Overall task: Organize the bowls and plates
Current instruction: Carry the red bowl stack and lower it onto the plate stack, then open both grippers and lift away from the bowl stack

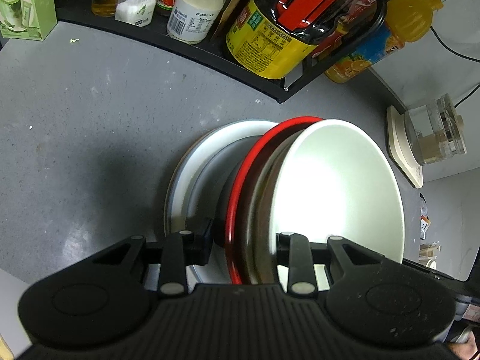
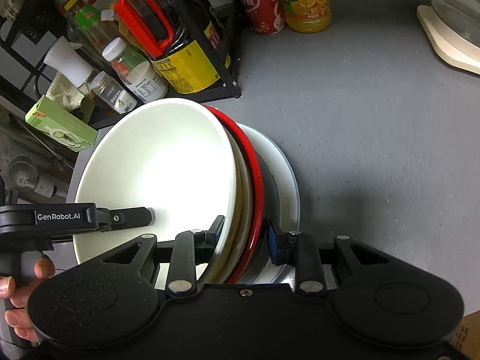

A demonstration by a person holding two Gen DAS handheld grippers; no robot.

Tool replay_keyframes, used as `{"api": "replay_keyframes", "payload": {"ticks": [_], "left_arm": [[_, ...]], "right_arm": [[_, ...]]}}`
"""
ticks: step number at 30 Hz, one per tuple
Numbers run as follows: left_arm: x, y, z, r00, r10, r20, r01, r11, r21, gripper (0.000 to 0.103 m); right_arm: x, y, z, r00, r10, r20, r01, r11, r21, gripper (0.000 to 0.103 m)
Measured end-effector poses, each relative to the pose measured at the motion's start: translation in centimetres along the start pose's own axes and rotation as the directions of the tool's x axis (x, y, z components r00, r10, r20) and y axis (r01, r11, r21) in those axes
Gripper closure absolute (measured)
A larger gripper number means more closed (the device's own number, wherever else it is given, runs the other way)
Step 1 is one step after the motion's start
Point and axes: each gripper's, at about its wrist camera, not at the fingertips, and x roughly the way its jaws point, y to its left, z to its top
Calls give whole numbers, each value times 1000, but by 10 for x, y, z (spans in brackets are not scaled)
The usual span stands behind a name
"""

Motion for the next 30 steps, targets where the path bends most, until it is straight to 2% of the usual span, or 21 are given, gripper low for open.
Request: {"api": "replay_keyframes", "payload": {"ticks": [11, 17, 21, 24, 27, 29, 30], "left_arm": [[-3, 1, 5, 1000, 6, -14, -6, 1000, 8, 73], [-32, -6, 18, 997, -25, 80, 21, 999, 49, 70], [-48, -22, 28, 990, -24, 136, 11, 996, 93, 69], [-56, -32, 30, 987, -35, 157, 14, 991, 130, 63], [-62, -40, 28, 984, -26, 177, -4, 986, 164, 49], [-66, -45, 24, 981, -23, 194, -15, 981, 194, 42], [-68, -48, 22, 980, -22, 200, -21, 977, 211, 40]], "right_arm": [[-1, -5, -1, 999, 28, 23, -29, 998, 51, 69], [-27, -8, 3, 994, 53, 98, -57, 998, 36, 68], [-44, -17, 4, 989, 50, 141, -58, 997, 47, 62], [-58, -25, 1, 983, 46, 176, -57, 997, 54, 54], [-71, -33, -5, 977, 49, 208, -65, 995, 71, 51], [-82, -39, -12, 972, 49, 232, -68, 995, 74, 46], [-88, -43, -16, 968, 44, 245, -64, 995, 75, 40]]}}
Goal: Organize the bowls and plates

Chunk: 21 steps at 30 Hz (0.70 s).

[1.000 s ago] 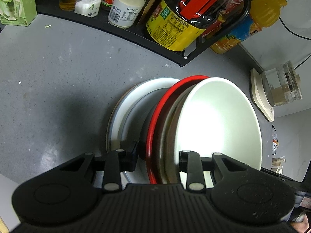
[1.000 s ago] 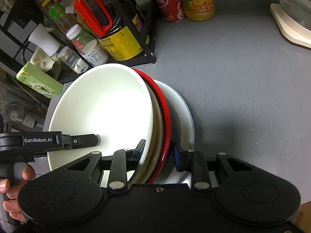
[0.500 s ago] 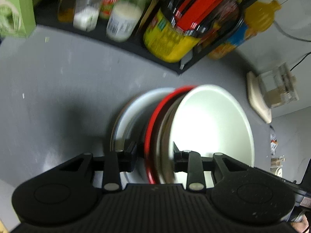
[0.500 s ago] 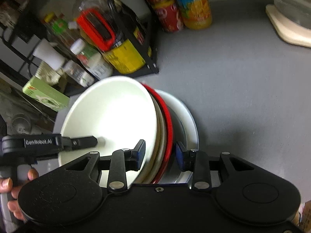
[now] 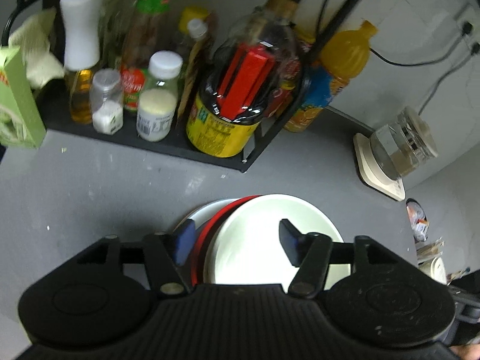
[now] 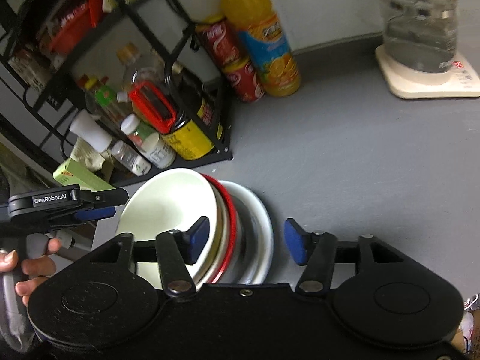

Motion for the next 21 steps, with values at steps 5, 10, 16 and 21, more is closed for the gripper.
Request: {"api": "replay_keyframes", "payload": {"ticks": [5, 10, 16, 21], "left_arm": [[-8, -18, -10, 1000, -6, 5, 6, 998, 65, 33], [-21, -39, -26, 1000, -7, 20, 4, 995, 102, 32], [-48, -60, -58, 998, -18, 55, 10, 991, 135, 21], [-66, -67, -86, 999, -5, 44, -3, 984, 177, 20]], "right_arm": [[-34, -12, -14, 996, -39, 79, 38, 999, 18, 21], [-69, -16, -33, 985, -75, 156, 70, 997, 41, 5], [-100, -19, -61, 966, -135, 219, 122, 990, 75, 0], [-121, -10, -90, 947, -171, 272, 159, 985, 64, 0]]}}
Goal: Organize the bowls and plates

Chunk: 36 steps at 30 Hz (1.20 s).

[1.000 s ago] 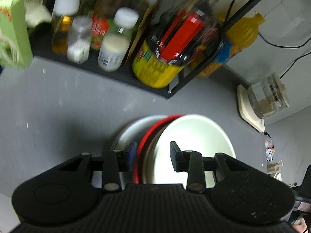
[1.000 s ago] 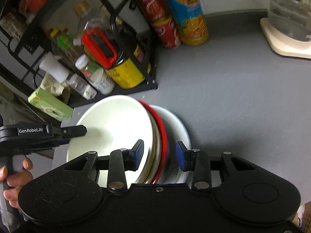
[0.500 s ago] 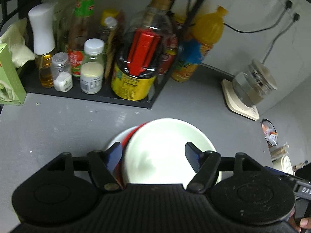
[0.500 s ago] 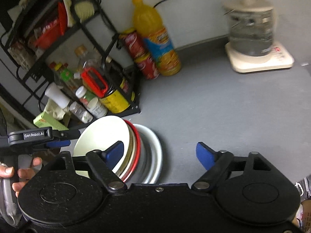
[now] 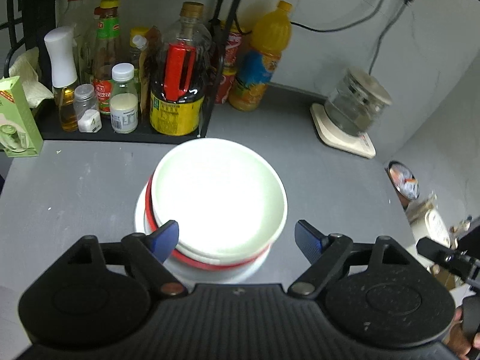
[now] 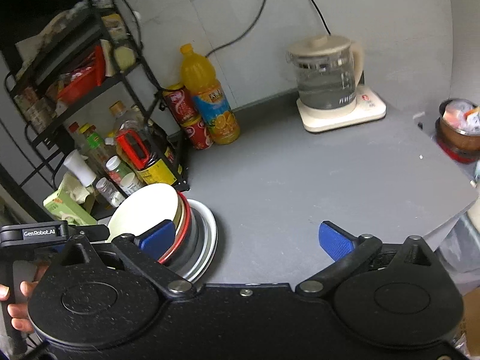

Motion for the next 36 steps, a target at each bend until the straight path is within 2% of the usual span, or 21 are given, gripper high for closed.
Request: {"api": "replay_keyframes", "payload": {"ticks": [5, 12, 26, 31, 36], "left_arm": [[-23, -2, -23, 1000, 1, 29, -2, 1000, 21, 15], [-47, -4, -50, 998, -18, 65, 14, 997, 71, 14], [-87, -17, -84, 988, -78, 133, 54, 983, 177, 14], [-102, -13, -95, 983, -73, 166, 40, 980, 195, 9], [-111, -6, -105, 983, -55, 174, 23, 983, 182, 4]], "right_arm": [[-24, 8, -21, 999, -22, 27, 23, 1000, -16, 0], [-52, 20, -42, 995, -66, 78, 68, 998, -12, 0], [-88, 40, -68, 982, -94, 164, 100, 995, -31, 0], [-98, 48, -76, 978, -102, 180, 114, 992, -59, 0], [-108, 57, -85, 971, -143, 192, 162, 983, -91, 0]]}}
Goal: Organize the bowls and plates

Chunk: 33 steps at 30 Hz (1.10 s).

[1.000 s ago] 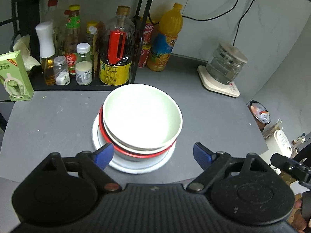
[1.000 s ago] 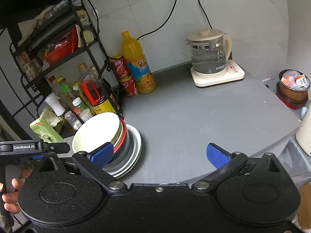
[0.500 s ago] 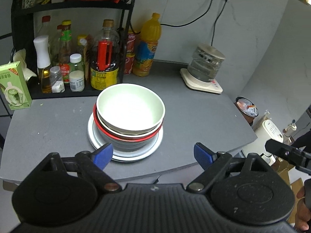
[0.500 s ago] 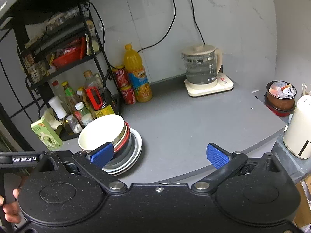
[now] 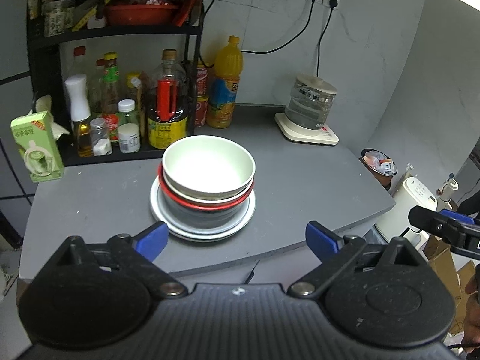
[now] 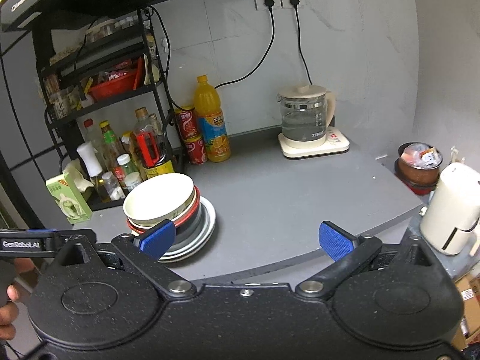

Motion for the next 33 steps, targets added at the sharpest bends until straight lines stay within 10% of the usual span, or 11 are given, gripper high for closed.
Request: {"api": "replay_keyframes", "payload": {"ticks": [33], "left_arm": [[-26, 5, -26, 1000, 5, -5, -5, 1000, 18, 0]], "right_arm": [[-14, 14, -24, 998, -30, -48, 29, 999, -24, 0]]}}
